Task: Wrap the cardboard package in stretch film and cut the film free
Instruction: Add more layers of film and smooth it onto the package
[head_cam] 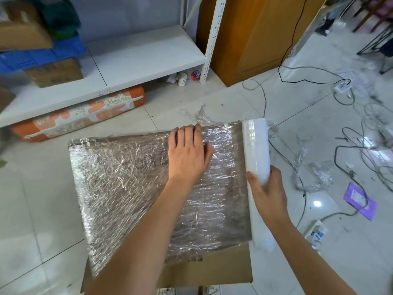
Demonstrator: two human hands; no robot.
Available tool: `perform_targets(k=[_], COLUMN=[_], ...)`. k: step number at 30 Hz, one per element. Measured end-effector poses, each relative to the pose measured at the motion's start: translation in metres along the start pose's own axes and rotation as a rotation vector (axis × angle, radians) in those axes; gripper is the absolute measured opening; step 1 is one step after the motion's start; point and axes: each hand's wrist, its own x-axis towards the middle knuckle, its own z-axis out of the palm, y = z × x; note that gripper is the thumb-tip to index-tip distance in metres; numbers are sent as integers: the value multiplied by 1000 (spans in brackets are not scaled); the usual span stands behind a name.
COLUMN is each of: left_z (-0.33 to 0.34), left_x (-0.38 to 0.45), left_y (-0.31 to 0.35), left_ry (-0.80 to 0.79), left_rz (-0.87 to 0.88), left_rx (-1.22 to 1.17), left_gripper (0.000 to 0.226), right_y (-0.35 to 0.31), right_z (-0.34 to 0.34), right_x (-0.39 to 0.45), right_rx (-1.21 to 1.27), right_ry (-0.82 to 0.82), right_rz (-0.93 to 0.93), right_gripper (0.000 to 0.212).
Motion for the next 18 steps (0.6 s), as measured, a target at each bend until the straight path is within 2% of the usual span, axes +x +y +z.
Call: perform_targets(k=[4,7,11,13,15,18], left_z=[-2,-1,-12,-23,-29,-7], left_x=[2,-1,-5,-18,-47,-100], left_y=[2,2,-1,-3,5,33], left_ry=[-37,-80,-81,-7,34,-58], left_rz=[-30,-33,-88,-132,-65,130], left_rx=[2,18,-273,-271,-161,-89], left_gripper=[53,56,68,69,69,68], right_y=[2,6,14,16,19,24], right_z=[-13,-20,-22,-21,-20,-20], right_x=[8,13,10,9,8,7], right_rx=[227,223,265,266,261,267], right_ry=[-176,-294,-304,-299,-292,-287], right_rz=[86,71,71,66,56,42], right_gripper=[36,28,32,32,31,30])
